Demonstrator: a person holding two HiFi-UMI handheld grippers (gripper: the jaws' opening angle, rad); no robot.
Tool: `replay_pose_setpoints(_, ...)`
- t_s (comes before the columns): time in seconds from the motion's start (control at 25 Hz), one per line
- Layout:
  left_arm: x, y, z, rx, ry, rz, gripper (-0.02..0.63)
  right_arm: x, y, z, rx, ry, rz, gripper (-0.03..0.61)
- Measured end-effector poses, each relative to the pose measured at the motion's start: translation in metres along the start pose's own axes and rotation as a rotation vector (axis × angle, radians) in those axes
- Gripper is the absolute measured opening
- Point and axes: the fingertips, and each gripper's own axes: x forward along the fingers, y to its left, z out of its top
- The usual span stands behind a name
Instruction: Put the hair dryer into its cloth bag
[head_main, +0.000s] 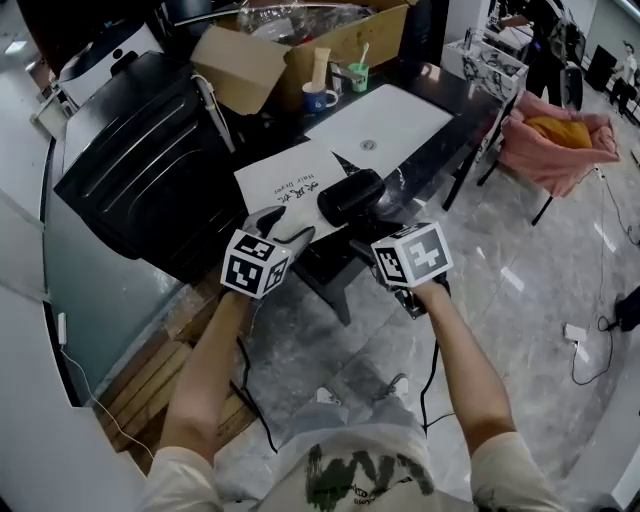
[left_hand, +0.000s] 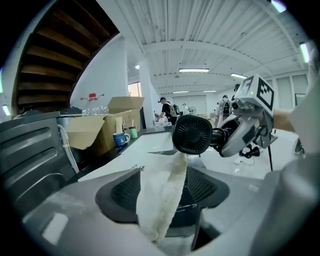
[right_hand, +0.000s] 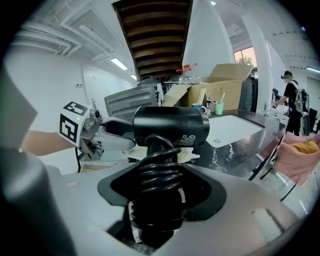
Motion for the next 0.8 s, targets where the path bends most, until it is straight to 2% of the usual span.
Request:
replay_pose_setpoints(0.4, 0.03, 0.005, -0.026, 0.077, 0.054, -0.132, 0.253, 0.003, 0.007, -0.008, 0.092, -0.023, -0.081, 0.259)
replay_pose_setpoints(0.64, 0.041, 0.008, -0.03, 0.115, 0.073, -0.165, 0.149, 0.003, 0.011, -0.008, 0.113, -0.026, -0.112, 0.259)
replay_pose_setpoints(0.8, 0.045, 0.007, -0.031, 0.13, 0.083, -0.191, 0.104, 0.005, 0.011, -0.009, 0.131, -0.027, -0.126, 0.259)
